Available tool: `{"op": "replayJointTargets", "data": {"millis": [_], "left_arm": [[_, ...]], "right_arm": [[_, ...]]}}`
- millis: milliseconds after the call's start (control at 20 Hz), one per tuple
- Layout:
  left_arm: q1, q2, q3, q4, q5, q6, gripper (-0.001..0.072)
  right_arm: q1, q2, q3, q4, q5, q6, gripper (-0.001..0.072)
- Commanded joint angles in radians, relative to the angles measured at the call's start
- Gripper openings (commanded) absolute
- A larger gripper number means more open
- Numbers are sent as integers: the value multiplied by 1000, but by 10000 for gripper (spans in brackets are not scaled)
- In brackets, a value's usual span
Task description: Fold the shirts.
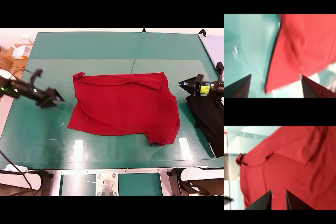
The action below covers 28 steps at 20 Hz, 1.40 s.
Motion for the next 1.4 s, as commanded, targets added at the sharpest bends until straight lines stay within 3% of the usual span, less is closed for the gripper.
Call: {"op": "replayJointTargets", "data": {"millis": [0,400,450,500,550,750,850,1050,1150,1350], "left_arm": [[-29,1,-170,20,-9,33,712],[-198,0,-241,8,132,33,708],[-199,0,-235,7,163,34,483],[-196,0,-225,10,181,43,212],[-196,0,-212,14,187,57,24],[-190,11,-139,140,161,36,23],[-152,32,-137,263,135,-8,23],[-5,35,-138,275,57,-12,23],[34,35,-139,266,55,0,24],[36,35,-139,212,68,22,23]], "right_arm": [[-25,58,-56,-13,27,-15,211],[-25,61,-56,-4,39,-15,212],[-25,61,-56,-4,39,-15,212],[-25,61,-56,-4,39,-15,212],[-26,61,-56,-4,39,-15,212],[-34,61,-56,-7,71,-13,208],[-52,63,-58,-20,115,-3,150],[-131,116,-112,-175,122,69,155],[-181,143,-171,-293,121,144,310],[-203,147,-374,-423,92,203,316]]}}
